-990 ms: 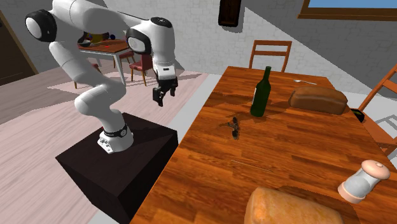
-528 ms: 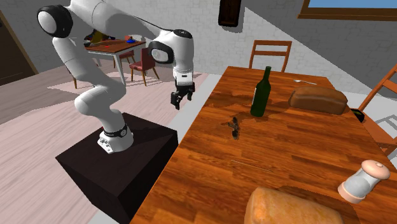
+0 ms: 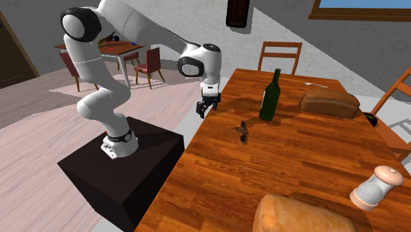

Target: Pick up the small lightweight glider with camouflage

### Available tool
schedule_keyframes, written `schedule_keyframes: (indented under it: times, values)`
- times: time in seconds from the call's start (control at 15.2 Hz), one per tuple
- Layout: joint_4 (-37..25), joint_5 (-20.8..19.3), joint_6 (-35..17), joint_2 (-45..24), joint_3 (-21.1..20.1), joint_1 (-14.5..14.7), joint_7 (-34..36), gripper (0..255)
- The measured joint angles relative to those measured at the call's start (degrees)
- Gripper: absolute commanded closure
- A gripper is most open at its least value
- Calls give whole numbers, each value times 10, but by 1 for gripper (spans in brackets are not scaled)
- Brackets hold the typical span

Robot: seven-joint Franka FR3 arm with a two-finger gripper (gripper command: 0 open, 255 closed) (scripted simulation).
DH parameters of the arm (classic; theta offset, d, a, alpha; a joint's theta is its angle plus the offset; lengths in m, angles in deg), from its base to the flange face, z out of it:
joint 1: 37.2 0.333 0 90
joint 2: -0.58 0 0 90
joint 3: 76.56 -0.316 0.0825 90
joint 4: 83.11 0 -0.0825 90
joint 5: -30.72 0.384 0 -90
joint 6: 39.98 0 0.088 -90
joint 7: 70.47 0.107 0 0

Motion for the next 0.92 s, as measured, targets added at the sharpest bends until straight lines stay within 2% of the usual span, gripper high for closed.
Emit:
schedule_keyframes:
  times: [0.26, 0.59, 0.92]
  values:
    - [-67, -44, -31, -91, -14, 6, 87, 0]
    - [-165, -106, -52, -206, -5, 27, 182, 0]
    - [-296, -158, -48, -329, 21, 70, 270, 0]
